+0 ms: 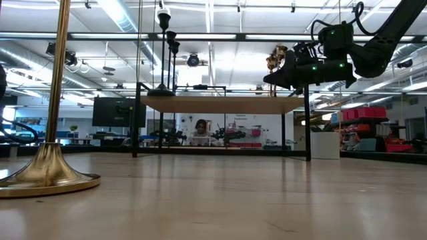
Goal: Pick & Place candle stick holders
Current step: Put the top gold candle holder on the shelf aligned with the gold candle holder
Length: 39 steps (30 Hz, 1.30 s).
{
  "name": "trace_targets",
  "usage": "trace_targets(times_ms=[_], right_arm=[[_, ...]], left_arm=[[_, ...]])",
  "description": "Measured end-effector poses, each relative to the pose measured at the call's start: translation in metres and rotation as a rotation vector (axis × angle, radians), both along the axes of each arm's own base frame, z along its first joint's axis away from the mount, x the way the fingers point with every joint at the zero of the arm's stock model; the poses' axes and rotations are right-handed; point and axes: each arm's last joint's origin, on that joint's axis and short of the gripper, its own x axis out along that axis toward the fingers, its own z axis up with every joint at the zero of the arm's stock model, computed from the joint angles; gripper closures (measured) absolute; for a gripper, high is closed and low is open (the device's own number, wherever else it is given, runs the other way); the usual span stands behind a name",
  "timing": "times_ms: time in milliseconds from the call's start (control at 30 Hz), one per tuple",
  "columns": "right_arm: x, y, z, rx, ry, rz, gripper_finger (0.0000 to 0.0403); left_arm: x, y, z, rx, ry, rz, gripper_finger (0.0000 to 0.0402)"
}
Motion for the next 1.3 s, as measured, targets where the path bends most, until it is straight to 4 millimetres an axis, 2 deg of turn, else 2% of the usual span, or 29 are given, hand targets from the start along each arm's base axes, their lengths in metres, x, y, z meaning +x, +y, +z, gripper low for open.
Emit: trace_targets(times_ms=[267, 600, 867, 1067, 1300], right_arm=[[0.0002, 0.0002, -0.0025, 0.019, 0.019, 0.010, 0.0378], [0.0001, 0.0000, -0.0023, -0.005, 0.028, 0.002, 0.0390], [0.0001, 0.0001, -0.0018, -0.012, 0.026, 0.002, 0.0379], [0.0003, 0.0005, -0.0014, -0.014, 0.022, 0.021, 0.0357], [0.0000, 0.0012, -0.0006, -0.018, 0.022, 0.031, 0.0305]], left_arm=[[0.0000, 0.0000, 0.0000, 0.000, 0.000, 0.000, 0.0259], [0.0016, -0.0002, -0.0081, -0.003, 0.022, 0.001, 0.0259], [0.0019, 0.0000, -0.0076, 0.004, 0.018, 0.001, 0.0259], [0.0018, 0.0000, -0.0077, 0.007, 0.019, 0.001, 0.0259], [0.0018, 0.0000, -0.0077, 0.004, 0.018, 0.004, 0.0259]])
